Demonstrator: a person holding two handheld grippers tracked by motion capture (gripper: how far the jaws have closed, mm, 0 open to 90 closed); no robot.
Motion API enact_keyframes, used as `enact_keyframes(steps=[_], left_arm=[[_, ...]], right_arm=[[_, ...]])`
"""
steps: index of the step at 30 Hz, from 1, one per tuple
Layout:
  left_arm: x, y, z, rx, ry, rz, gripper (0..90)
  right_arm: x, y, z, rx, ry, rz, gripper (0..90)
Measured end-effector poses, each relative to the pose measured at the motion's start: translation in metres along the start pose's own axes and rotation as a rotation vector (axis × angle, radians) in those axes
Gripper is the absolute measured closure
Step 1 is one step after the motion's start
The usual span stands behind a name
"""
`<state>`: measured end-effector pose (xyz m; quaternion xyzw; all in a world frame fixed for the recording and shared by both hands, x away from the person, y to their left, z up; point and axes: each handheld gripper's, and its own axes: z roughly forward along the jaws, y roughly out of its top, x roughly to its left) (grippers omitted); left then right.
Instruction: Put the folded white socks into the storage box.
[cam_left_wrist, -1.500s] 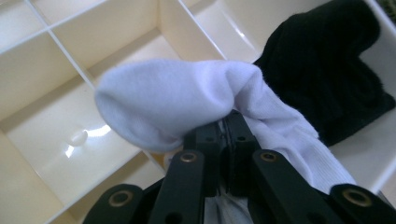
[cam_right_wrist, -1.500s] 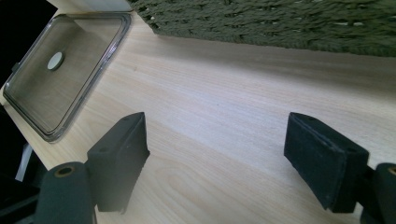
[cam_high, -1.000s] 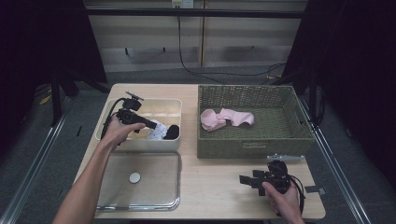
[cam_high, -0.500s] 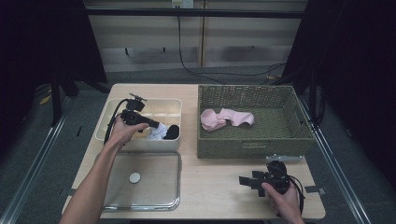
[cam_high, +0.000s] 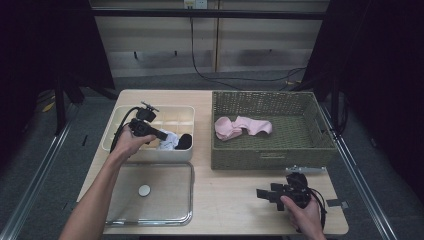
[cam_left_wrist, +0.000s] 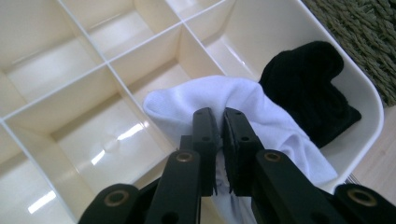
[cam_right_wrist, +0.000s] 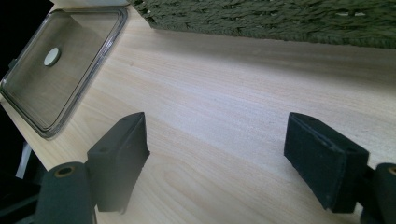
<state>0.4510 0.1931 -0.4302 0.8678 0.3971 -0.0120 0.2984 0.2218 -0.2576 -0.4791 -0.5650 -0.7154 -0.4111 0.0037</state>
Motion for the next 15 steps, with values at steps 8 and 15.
enact_keyframes(steps=[8, 15], left_arm=[[-0.004, -0.004, -0.001, 0.034, -0.017, 0.024, 84.5], [0.001, -0.005, 0.009, 0.074, -0.036, -0.004, 84.7]], right_arm=[[0.000, 0.000, 0.000, -0.003, -0.003, 0.004, 21.5], [0.000, 0.000, 0.000, -0.006, -0.005, 0.002, 21.4]])
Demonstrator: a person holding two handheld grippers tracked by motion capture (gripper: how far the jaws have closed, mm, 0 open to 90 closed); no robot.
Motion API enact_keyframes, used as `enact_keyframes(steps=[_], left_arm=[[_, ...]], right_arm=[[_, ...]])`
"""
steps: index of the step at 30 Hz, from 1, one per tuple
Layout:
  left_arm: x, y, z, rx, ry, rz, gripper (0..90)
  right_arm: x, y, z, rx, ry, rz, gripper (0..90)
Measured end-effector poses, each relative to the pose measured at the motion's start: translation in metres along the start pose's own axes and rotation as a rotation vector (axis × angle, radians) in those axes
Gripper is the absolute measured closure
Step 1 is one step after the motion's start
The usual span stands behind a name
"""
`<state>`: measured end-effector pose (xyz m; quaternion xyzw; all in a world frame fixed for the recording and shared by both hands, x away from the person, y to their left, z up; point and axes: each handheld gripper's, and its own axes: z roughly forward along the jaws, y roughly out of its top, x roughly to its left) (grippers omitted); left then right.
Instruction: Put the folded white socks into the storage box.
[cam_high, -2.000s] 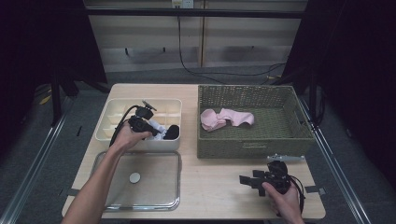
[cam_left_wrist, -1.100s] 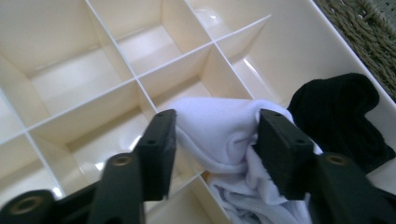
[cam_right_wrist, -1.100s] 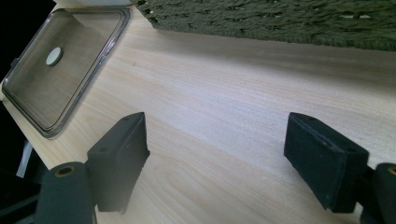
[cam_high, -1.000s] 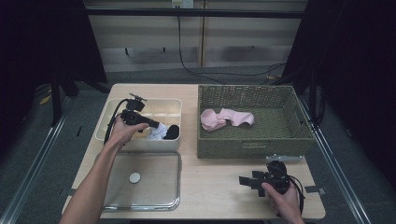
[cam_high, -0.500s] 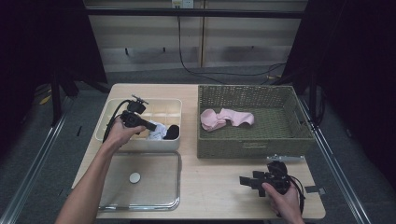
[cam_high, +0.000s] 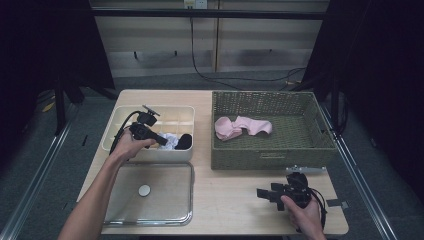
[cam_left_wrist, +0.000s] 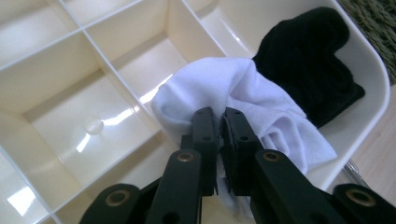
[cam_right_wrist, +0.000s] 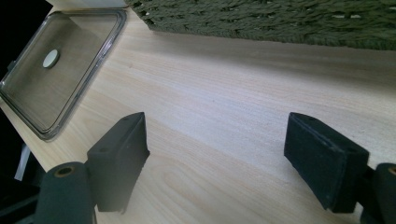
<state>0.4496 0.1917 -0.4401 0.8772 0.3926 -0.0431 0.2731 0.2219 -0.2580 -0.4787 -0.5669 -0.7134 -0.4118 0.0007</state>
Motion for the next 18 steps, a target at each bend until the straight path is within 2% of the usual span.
enact_keyframes(steps=[1, 3, 4, 7, 9, 11, 15, 17, 18], left_arm=[[0.001, 0.002, 0.003, 0.022, 0.002, 0.000, 84.7], [-0.003, 0.004, 0.008, 0.031, 0.039, 0.009, 85.1], [-0.004, 0.004, 0.010, 0.024, 0.041, -0.004, 85.2], [-0.003, 0.008, 0.011, 0.057, 0.040, 0.001, 85.6], [-0.006, 0.011, 0.013, 0.077, 0.058, 0.013, 85.7], [-0.007, 0.012, 0.014, 0.085, 0.068, 0.007, 85.7], [-0.009, 0.009, 0.014, 0.059, 0.076, -0.009, 84.7], [-0.008, 0.008, 0.012, 0.055, 0.065, -0.019, 83.4], [-0.006, 0.007, 0.010, 0.038, 0.055, -0.029, 83.4]], right_arm=[[0.000, 0.000, 0.000, 0.001, 0.000, 0.001, 21.4], [0.000, 0.000, 0.000, 0.002, 0.004, -0.005, 21.4], [0.000, 0.000, 0.000, 0.000, 0.004, -0.003, 21.4], [-0.001, 0.001, -0.001, -0.002, 0.001, 0.000, 21.4], [0.000, 0.001, 0.000, 0.000, 0.003, -0.001, 21.4], [0.001, 0.001, 0.001, -0.001, 0.008, -0.006, 21.4], [0.002, 0.002, 0.003, 0.008, 0.010, -0.010, 21.4], [0.002, 0.002, 0.003, 0.007, 0.014, -0.009, 21.4], [0.003, 0.002, 0.003, 0.005, 0.015, -0.009, 21.4]])
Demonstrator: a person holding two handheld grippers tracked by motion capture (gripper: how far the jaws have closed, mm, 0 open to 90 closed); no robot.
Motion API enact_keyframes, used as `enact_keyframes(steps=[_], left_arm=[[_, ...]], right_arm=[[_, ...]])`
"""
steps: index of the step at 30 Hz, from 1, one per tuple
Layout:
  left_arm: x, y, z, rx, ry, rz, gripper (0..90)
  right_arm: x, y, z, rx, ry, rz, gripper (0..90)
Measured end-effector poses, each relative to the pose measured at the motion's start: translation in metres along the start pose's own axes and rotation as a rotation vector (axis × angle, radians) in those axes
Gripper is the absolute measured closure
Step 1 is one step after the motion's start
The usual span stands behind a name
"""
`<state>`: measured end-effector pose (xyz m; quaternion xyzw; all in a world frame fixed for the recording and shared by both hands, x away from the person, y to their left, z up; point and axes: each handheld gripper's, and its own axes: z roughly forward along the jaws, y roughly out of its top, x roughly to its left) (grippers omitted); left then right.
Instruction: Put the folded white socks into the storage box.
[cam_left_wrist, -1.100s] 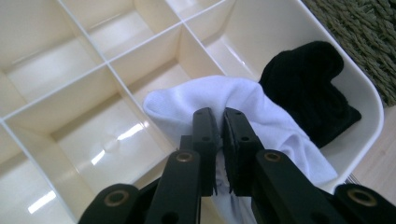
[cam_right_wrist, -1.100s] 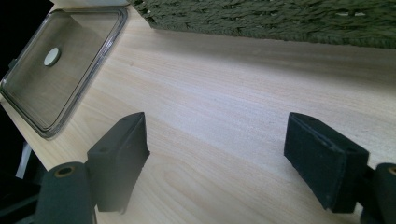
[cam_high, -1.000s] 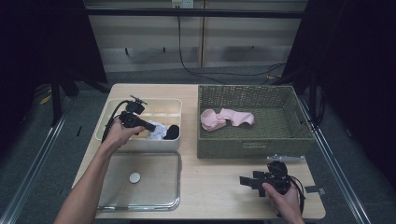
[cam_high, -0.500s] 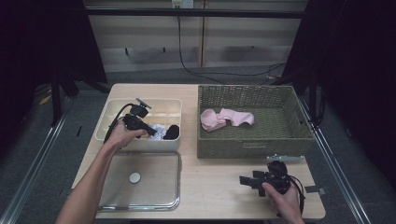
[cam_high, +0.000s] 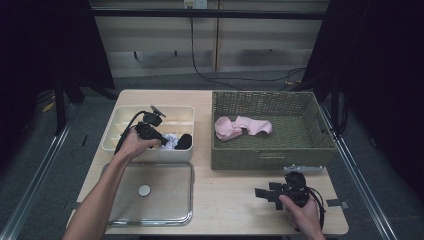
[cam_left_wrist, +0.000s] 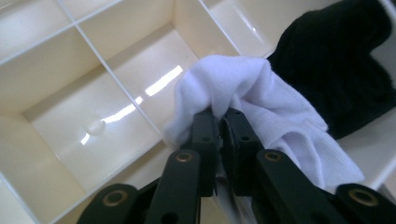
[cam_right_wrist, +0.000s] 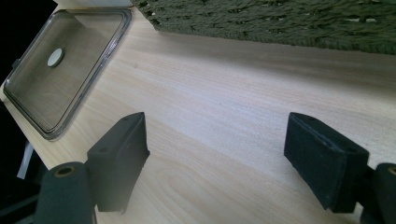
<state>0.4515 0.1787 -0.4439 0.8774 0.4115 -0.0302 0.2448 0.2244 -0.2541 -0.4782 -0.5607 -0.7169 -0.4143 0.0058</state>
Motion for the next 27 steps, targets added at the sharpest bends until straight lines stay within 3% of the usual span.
enact_keyframes(steps=[4, 6, 12, 14, 15, 20, 25, 27], left_arm=[[0.006, -0.004, -0.012, -0.047, -0.058, 0.001, 71.1], [0.005, -0.005, -0.017, -0.058, -0.049, 0.008, 62.0], [0.005, -0.010, -0.024, -0.124, -0.053, -0.027, 51.6], [0.005, -0.011, -0.025, -0.127, -0.059, -0.019, 47.5], [0.005, -0.012, -0.024, -0.134, -0.072, -0.034, 45.3], [0.005, -0.015, -0.027, -0.150, -0.054, -0.034, 37.0], [0.006, -0.022, -0.034, -0.194, -0.061, -0.057, 34.8], [0.007, -0.025, -0.036, -0.185, -0.052, -0.053, 42.0]], right_arm=[[-0.002, 0.000, -0.001, -0.006, -0.006, 0.003, 21.4], [-0.002, 0.000, -0.002, -0.006, -0.006, 0.008, 21.4], [-0.001, -0.001, -0.002, -0.005, -0.007, 0.009, 21.4], [-0.002, 0.000, -0.002, -0.010, -0.007, 0.008, 21.4], [-0.002, 0.000, -0.003, -0.010, -0.009, 0.011, 21.5], [-0.003, 0.001, -0.003, -0.020, -0.014, 0.012, 21.8], [-0.003, 0.001, -0.003, -0.016, -0.021, 0.006, 22.0], [-0.003, 0.001, -0.004, -0.018, -0.025, 0.005, 22.3]])
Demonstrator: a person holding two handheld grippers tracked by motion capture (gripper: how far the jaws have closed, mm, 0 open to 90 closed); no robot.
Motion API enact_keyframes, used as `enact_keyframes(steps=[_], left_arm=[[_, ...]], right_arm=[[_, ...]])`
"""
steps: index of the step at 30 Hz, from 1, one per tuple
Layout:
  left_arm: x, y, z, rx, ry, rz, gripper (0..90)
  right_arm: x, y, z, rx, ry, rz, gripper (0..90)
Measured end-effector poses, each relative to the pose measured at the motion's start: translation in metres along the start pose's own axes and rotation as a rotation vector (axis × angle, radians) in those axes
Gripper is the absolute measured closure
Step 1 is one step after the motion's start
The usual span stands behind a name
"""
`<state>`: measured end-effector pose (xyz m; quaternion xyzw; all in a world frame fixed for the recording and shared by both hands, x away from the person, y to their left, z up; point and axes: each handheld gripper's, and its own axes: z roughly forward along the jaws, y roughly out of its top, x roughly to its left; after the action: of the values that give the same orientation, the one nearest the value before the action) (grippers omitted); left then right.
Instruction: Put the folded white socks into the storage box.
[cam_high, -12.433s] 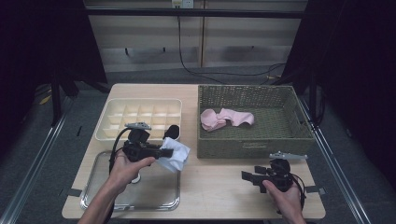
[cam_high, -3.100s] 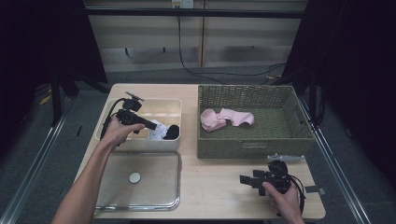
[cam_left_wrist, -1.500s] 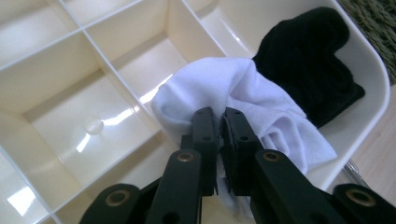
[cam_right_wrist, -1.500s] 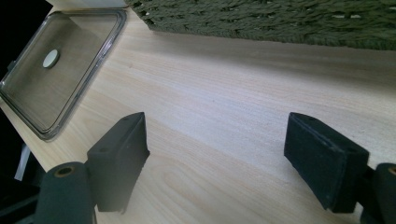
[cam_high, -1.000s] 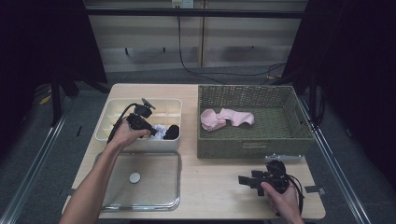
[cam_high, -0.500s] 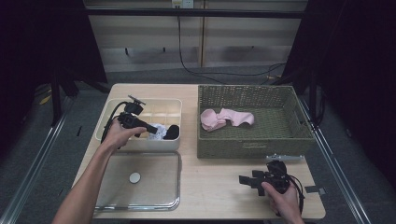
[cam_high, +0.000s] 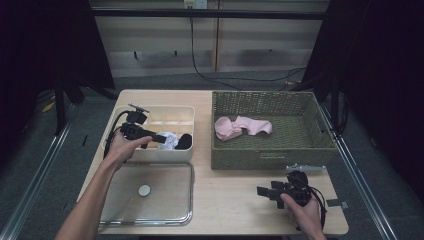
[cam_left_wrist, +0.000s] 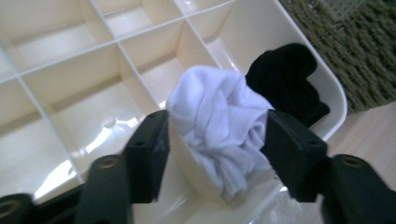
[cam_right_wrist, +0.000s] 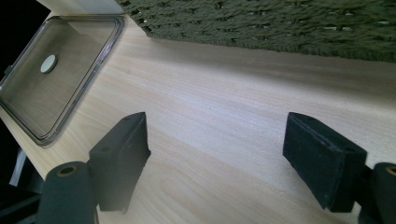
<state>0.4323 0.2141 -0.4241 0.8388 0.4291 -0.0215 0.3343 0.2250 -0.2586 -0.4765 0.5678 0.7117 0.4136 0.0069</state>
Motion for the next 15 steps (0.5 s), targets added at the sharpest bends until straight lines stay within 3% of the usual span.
enact_keyframes(steps=[2, 6, 8, 12, 15], left_arm=[[-0.002, -0.003, -0.003, -0.020, 0.021, -0.006, 41.7], [-0.003, -0.008, -0.008, -0.046, 0.024, -0.023, 33.2], [-0.003, -0.009, -0.008, -0.038, 0.028, -0.012, 29.8], [-0.009, -0.014, -0.009, -0.063, 0.046, -0.001, 28.2], [-0.011, -0.018, -0.010, -0.079, 0.034, -0.005, 28.5]], right_arm=[[0.000, 0.000, 0.000, 0.000, -0.001, -0.002, 22.4], [0.001, -0.001, -0.001, -0.001, -0.003, -0.007, 22.3], [0.001, -0.002, -0.001, -0.002, -0.004, -0.006, 22.3], [0.000, -0.002, -0.003, -0.012, -0.004, -0.008, 22.9], [0.000, -0.002, -0.005, -0.016, -0.004, -0.008, 23.0]])
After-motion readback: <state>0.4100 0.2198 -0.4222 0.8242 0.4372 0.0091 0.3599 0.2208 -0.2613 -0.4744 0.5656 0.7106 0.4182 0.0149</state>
